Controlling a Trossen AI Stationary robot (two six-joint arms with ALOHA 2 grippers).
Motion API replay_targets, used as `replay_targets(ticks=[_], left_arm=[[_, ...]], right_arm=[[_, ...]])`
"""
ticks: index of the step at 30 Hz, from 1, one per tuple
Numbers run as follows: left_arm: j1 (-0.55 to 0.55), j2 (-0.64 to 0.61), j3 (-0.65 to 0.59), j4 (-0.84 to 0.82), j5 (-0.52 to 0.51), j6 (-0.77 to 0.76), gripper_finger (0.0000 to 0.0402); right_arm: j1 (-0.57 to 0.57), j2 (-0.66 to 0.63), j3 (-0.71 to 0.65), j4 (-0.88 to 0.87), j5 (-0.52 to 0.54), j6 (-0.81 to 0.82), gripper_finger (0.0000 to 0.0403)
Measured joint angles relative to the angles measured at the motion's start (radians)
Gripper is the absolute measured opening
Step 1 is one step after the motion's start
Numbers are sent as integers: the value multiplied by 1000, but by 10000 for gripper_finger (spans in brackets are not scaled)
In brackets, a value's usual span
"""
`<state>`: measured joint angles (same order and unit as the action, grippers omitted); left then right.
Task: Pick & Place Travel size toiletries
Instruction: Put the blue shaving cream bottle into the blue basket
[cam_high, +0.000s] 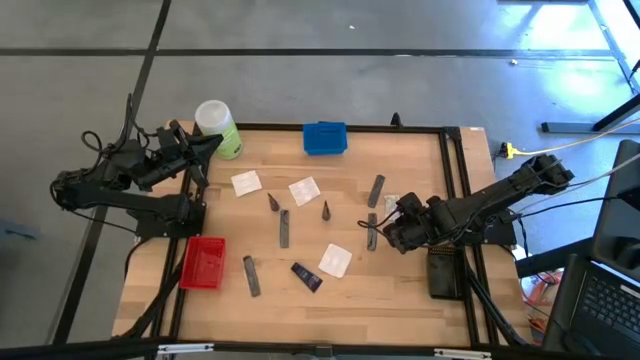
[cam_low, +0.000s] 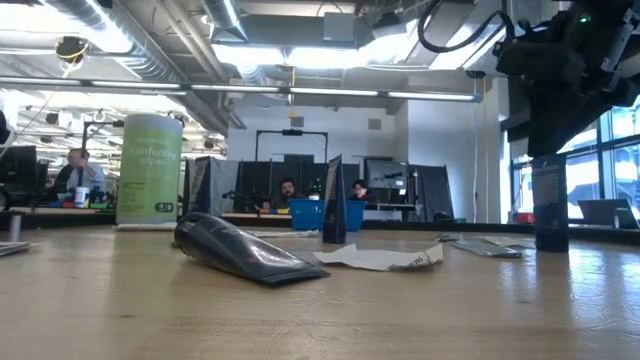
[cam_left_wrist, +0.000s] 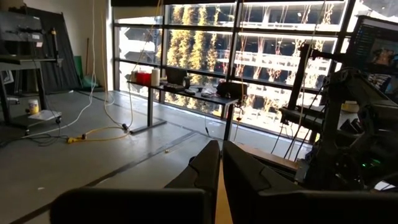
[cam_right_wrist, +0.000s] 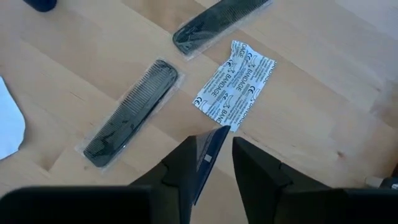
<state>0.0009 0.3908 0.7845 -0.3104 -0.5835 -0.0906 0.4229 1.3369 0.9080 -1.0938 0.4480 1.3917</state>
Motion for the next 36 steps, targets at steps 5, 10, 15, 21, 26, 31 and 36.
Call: replay_targets(ticks=[5,10,15,21,26,31,36], left_arm=[[0,0,0,0,0,0,15],[0,0,0,0,0,0,15],[0,0,0,0,0,0,15],[0,0,0,0,0,0,15],[0,0,0,0,0,0,15],[0,0,0,0,0,0,15],[0,0,0,0,0,0,15]], right_arm=[[0,0,-32,7,-17,16,78],[0,0,-64,30,-23,18,58],[0,0,-65,32,-27,14,32],[0,-2,-64,34,-40,6,8],[0,-2,-64,34,-48,0,6],[0,-2,-64,35,-56,-6,5],[0,-2,-64,40,-57,-11,4]])
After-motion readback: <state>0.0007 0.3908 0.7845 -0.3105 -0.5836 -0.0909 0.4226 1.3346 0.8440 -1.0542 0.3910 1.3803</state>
